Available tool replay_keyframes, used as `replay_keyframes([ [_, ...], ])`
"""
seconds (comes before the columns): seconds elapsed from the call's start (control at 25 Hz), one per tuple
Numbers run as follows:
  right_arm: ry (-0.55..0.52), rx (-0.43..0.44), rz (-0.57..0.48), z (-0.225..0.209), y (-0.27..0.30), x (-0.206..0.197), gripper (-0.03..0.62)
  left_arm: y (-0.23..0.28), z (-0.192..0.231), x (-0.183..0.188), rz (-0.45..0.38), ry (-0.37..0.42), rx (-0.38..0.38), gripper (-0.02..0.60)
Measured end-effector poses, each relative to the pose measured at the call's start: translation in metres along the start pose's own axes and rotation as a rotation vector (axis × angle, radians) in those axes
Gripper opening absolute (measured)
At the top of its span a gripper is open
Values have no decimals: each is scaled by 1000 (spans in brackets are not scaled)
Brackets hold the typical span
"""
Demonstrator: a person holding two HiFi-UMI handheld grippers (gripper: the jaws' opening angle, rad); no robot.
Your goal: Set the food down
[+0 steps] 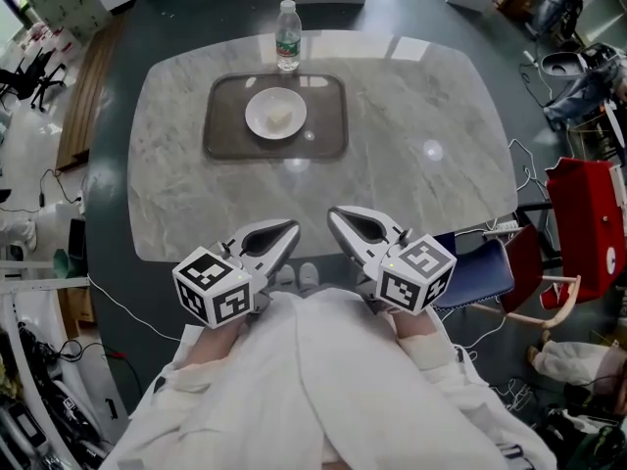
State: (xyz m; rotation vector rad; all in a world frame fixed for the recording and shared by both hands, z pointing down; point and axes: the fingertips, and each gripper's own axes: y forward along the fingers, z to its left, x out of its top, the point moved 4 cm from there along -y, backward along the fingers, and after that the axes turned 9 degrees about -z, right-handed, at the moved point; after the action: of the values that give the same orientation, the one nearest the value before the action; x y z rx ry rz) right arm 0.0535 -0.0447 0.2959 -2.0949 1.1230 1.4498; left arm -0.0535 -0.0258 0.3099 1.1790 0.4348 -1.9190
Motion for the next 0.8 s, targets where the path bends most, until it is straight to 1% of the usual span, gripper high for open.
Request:
replay_keyframes([
  [0.32, 9, 46, 31, 5, 8, -4, 3, 4, 4, -1, 14, -21, -10, 17],
  [0.8, 8, 47, 44, -2, 13, -3, 2, 7, 10, 1, 17, -33, -5, 17],
])
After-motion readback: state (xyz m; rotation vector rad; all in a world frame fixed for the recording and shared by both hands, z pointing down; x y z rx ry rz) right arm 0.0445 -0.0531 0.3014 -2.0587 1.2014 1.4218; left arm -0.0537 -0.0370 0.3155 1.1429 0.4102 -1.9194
